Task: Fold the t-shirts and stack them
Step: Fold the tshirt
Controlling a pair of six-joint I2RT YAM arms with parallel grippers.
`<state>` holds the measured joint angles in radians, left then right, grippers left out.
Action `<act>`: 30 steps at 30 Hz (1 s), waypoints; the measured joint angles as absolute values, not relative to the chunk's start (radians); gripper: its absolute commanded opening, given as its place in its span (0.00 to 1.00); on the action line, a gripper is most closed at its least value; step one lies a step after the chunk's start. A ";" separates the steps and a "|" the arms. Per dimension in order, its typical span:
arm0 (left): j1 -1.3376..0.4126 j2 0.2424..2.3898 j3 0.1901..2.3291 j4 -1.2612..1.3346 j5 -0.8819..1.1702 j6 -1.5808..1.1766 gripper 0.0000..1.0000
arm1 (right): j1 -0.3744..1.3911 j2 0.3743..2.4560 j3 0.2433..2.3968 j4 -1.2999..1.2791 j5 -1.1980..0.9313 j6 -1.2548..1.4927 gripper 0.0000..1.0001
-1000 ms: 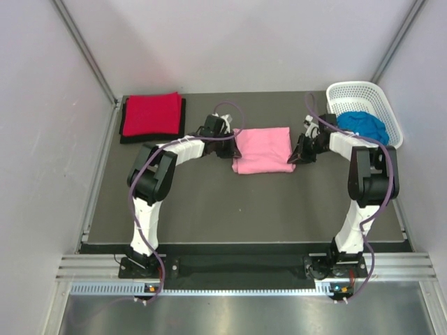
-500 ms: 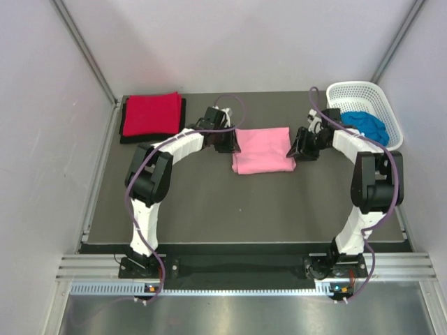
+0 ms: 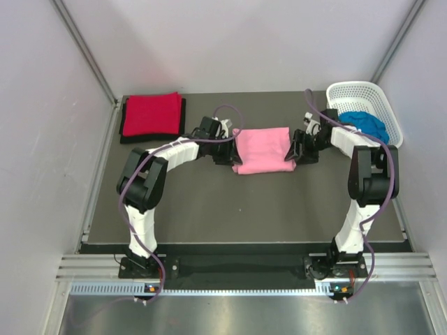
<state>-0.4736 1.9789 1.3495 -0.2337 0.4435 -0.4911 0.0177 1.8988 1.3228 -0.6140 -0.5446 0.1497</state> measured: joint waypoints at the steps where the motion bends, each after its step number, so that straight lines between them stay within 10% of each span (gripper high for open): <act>1: -0.474 1.983 1.348 -0.226 0.450 -0.491 0.50 | 0.017 1.910 1.323 -0.615 -0.552 0.147 0.65; 7: -0.473 2.041 1.338 -0.162 0.492 -0.502 0.48 | 0.016 1.937 1.301 -0.583 -0.592 0.143 0.58; 10: -0.471 2.061 1.333 -0.148 0.508 -0.514 0.26 | 0.016 1.937 1.256 -0.546 -0.594 0.153 0.51; 12: -0.470 2.067 1.333 -0.145 0.509 -0.514 0.02 | 0.009 1.935 1.229 -0.527 -0.616 0.166 0.37; 16: -0.471 2.071 1.333 -0.142 0.504 -0.513 0.00 | -0.017 1.932 1.177 -0.473 -0.645 0.197 0.01; 25: -0.474 2.069 1.333 -0.152 0.485 -0.519 0.00 | -0.025 1.864 1.082 -0.397 -0.649 0.243 0.00; 30: -0.474 2.056 1.319 -0.154 0.479 -0.529 0.27 | -0.025 1.842 1.041 -0.373 -0.651 0.266 0.25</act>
<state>-0.4744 2.0556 1.3193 -0.1543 0.4789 -0.5285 -0.0246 1.8420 1.0409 -0.3729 -0.6510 0.2657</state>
